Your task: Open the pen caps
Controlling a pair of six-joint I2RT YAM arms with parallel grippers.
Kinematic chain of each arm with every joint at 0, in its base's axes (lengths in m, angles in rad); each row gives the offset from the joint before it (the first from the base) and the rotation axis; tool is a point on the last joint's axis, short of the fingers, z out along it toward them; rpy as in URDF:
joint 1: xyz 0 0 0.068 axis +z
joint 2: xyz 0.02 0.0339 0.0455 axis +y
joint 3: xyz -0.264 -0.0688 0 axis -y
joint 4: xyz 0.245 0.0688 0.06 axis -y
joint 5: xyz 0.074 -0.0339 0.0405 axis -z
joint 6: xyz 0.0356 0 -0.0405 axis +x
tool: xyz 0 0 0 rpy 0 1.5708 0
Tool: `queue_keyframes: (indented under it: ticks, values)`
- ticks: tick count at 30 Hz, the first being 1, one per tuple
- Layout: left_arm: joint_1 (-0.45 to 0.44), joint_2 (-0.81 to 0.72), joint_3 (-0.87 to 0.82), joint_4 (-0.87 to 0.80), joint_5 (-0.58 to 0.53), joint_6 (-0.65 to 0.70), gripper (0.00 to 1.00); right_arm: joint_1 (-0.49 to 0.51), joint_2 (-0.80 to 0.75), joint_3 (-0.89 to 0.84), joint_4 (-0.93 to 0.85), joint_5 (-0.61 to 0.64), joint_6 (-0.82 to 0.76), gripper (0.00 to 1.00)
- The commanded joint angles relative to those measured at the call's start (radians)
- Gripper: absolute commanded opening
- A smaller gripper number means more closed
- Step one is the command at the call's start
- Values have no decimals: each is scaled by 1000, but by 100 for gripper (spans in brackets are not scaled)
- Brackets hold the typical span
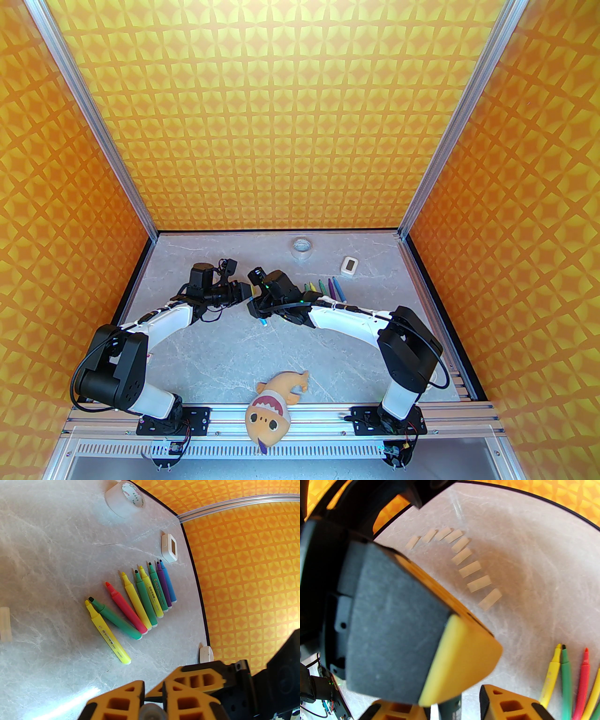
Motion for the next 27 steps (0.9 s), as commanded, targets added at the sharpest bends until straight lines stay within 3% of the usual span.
queue_keyframes:
  ticks: [1, 6, 13, 27]
  values:
    - [-8, -25, 23, 23, 22, -5, 6, -6, 22, 7, 9, -43, 19, 40]
    - [-8, -36, 20, 26, 22, -3, 5, -7, 20, -3, 7, -47, 20, 36]
    - [3, -36, 22, 42, 8, -12, 2, -7, -4, -31, 0, -60, 13, 23]
    - [30, -32, 119, -69, -93, 31, 0, -8, -112, -184, 11, -76, -9, 1]
